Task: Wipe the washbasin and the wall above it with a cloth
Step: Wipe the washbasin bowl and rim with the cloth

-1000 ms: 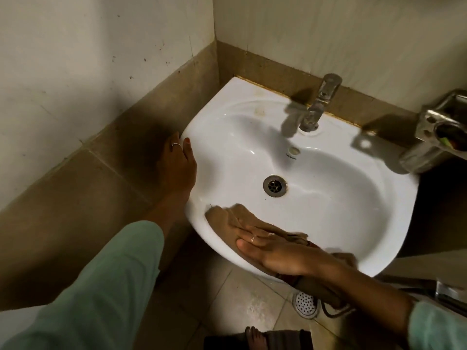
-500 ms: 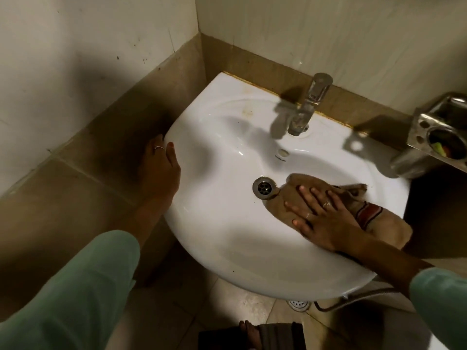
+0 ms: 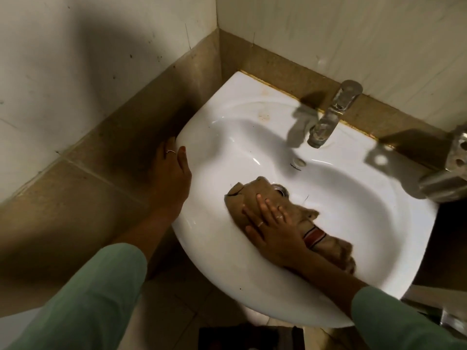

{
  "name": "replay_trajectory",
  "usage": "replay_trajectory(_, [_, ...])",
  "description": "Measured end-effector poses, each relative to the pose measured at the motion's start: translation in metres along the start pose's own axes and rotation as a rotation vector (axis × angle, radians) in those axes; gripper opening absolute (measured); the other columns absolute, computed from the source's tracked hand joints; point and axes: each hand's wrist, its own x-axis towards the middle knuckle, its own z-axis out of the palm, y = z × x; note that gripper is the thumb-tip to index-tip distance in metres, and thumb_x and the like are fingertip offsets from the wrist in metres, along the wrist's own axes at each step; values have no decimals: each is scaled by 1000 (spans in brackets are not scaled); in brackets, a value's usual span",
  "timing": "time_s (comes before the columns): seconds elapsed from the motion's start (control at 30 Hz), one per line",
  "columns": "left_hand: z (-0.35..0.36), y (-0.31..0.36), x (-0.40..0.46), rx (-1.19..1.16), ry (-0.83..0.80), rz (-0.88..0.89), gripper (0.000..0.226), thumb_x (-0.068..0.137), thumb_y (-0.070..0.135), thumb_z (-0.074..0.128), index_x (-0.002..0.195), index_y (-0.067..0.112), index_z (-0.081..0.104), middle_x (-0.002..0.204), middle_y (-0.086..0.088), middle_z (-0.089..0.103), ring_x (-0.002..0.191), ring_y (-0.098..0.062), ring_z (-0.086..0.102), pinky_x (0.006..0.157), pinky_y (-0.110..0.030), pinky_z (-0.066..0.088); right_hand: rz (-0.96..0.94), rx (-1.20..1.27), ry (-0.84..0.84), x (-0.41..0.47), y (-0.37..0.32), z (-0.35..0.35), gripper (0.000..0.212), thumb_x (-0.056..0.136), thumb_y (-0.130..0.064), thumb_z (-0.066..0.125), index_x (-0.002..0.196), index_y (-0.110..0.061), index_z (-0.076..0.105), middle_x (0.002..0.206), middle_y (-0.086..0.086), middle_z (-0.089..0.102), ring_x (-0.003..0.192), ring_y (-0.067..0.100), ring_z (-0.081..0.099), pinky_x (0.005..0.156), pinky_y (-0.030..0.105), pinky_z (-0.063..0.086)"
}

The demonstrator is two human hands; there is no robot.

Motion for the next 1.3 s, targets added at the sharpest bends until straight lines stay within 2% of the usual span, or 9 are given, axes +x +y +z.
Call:
replay_trajectory(0.13, [-1, 3, -1, 2, 12, 0, 49, 99, 31, 33, 141, 5, 36, 141, -19, 42, 127, -31, 44, 101, -31, 36, -58, 72, 40, 6, -16, 5, 65, 86, -67, -8, 146, -49, 7, 160, -4, 4, 147, 19, 4, 115, 41, 5])
replay_trajectory(0.27, [-1, 2, 0, -6, 2, -15, 50, 99, 32, 33, 141, 6, 35, 143, -18, 41, 129, -30, 43, 101, -28, 34, 24, 59, 128, 35, -15, 8, 56, 92, -63, 3, 144, -49, 17, 160, -2, 12, 146, 22, 12, 113, 50, 12])
replay_trajectory(0.4, [0, 1, 1, -48, -17, -62, 50, 98, 36, 31, 142, 11, 34, 144, -15, 41, 128, -29, 44, 97, -25, 34, 115, -6, 284, 83, -14, 8, 50, 99, -53, 15, 146, -38, 26, 154, 10, 29, 141, 31, 29, 109, 55, 24])
replay_trajectory(0.53, [1, 0, 2, -62, -13, -83, 51, 98, 38, 31, 142, 13, 34, 144, -13, 41, 128, -29, 44, 98, -29, 36, 146, 43, 444, 129, -24, 3, 50, 99, -47, 23, 146, -33, 29, 154, 13, 28, 142, 31, 24, 111, 55, 18])
replay_trajectory(0.73, [-1, 2, 3, -108, 25, -97, 49, 98, 34, 32, 141, 11, 36, 144, -12, 40, 131, -24, 41, 94, -15, 24, 114, 233, 423, 158, -76, -11, 58, 96, -51, 10, 146, -30, -8, 159, 13, -5, 146, 27, -11, 116, 54, -2])
replay_trajectory(0.87, [-2, 0, 4, -110, 87, -27, 49, 98, 35, 34, 137, 7, 42, 138, -14, 48, 125, -24, 48, 95, -15, 28, -95, 432, 414, 145, -106, -11, 56, 96, -55, 12, 146, -39, -7, 159, 6, -11, 146, 22, -15, 115, 50, -9])
replay_trajectory(0.97, [1, -2, 4, -127, 94, 6, 55, 95, 40, 31, 137, 6, 41, 138, -15, 48, 123, -25, 49, 96, -19, 31, -106, 424, 447, 144, -107, -9, 54, 94, -59, 8, 142, -46, -14, 158, 1, -16, 146, 20, -15, 116, 53, -4])
replay_trajectory(1.13, [3, -4, 3, -108, 107, -23, 62, 93, 48, 26, 139, 9, 38, 141, -17, 43, 125, -31, 46, 99, -34, 37, -11, 451, 690, 179, -108, -32, 55, 97, -52, 17, 150, -34, 14, 160, 6, -3, 146, 19, -13, 117, 50, -4])
replay_trajectory(1.3, [4, -1, 3, -95, 112, -35, 63, 90, 46, 25, 141, 9, 35, 145, -15, 39, 129, -32, 42, 98, -30, 31, -43, 215, 973, 220, -82, -59, 43, 96, -41, 39, 130, -23, 57, 145, 16, 44, 137, 33, 34, 116, 49, 14])
